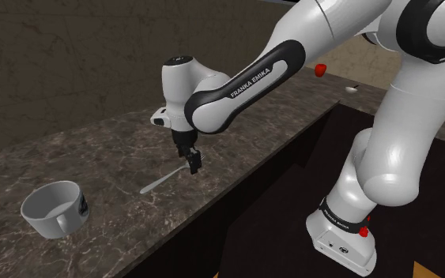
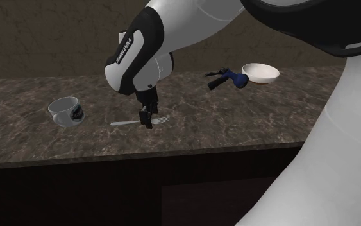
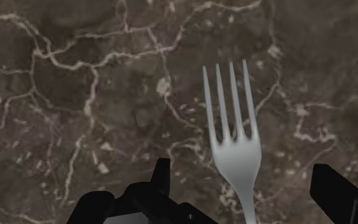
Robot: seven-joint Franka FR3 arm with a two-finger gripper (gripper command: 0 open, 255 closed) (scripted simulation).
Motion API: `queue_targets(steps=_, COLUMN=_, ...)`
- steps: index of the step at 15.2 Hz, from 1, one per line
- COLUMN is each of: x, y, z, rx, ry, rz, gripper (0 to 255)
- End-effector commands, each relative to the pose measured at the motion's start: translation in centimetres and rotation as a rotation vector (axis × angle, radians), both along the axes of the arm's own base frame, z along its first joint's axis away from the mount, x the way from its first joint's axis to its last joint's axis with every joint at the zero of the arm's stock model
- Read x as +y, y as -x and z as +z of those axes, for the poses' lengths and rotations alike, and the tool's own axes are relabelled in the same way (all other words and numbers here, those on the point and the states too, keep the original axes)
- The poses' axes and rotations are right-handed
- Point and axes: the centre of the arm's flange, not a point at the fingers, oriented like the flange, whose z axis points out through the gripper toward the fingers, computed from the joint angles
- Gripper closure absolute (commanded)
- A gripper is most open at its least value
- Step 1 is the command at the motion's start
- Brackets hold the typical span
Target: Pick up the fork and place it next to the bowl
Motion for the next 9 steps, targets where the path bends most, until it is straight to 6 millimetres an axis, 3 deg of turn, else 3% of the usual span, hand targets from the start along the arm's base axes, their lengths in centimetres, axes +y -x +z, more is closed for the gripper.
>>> queue_targets(steps=1, x=0.00, y=0.00, z=-0.02, rx=0.000, ry=0.000, rz=0.000, gripper=0)
queue_targets(steps=3, x=0.00, y=0.00, z=-0.02, rx=0.000, ry=0.000, rz=0.000, gripper=0)
queue_targets(steps=4, x=0.00, y=0.00, z=-0.02, rx=0.000, ry=0.000, rz=0.000, gripper=255)
queue_targets(steps=9, x=-0.03, y=-0.09, z=-0.08, rx=0.000, ry=0.000, rz=0.000, gripper=255)
